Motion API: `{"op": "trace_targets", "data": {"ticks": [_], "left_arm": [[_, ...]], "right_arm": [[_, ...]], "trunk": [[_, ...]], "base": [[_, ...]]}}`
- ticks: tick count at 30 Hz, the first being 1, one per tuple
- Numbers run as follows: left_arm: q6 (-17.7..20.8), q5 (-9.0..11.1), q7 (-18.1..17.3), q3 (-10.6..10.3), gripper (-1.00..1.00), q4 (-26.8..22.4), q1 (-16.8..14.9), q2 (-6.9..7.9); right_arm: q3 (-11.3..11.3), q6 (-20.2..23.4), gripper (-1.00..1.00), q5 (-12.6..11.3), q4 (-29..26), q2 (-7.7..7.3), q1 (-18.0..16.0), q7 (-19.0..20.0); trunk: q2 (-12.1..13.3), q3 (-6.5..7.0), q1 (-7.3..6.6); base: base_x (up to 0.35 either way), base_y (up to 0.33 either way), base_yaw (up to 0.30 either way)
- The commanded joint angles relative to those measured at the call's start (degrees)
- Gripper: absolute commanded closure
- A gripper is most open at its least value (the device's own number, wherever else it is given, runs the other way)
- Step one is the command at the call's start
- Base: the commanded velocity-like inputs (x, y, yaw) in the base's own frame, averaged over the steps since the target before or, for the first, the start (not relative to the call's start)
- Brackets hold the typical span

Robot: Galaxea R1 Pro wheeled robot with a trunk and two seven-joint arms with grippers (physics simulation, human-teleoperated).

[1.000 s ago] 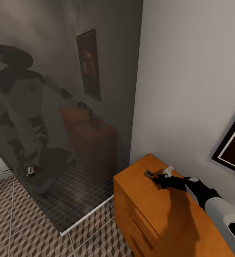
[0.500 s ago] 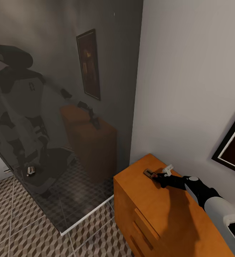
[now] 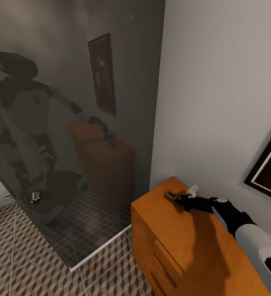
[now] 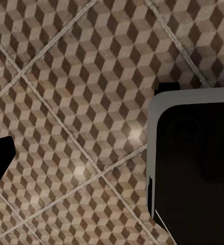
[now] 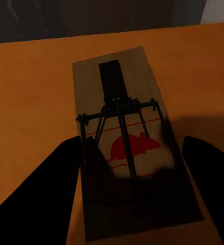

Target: Take the four mousetraps from the cabinet in the bathroom and place them on the bathroom floor. Make sure all four end up on the same floor surface, and ensure that at least two of them are either under or directly next to the same bathroom sink.

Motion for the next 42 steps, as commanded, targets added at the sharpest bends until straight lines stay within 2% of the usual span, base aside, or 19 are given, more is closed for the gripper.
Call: {"op": "trace_targets", "data": {"ticks": [1,10,42], "left_arm": [[-0.29,0.19,0.03,-0.37,-1.0,0.07,-0.07,-0.04],[-0.32,0.19,0.02,-0.35,-1.0,-0.19,-0.07,-0.04],[-0.32,0.19,0.01,-0.4,-1.0,-0.33,-0.07,-0.04]], "right_arm": [[0.16,1.1,1.0,-0.07,-1.11,-0.05,-0.04,0.11],[0.16,4.0,1.0,0.0,-3.26,-0.05,-0.04,-0.66],[0.25,4.14,1.0,0.09,-3.25,-0.05,-0.04,-2.51]], "trunk": [[-0.12,-0.12,0.03],[-0.12,-0.12,0.03],[-0.12,-0.12,0.03]], "base": [[0.0,0.0,0.0],[-0.056,0.041,0.0],[-0.22,0.208,0.0]]}}
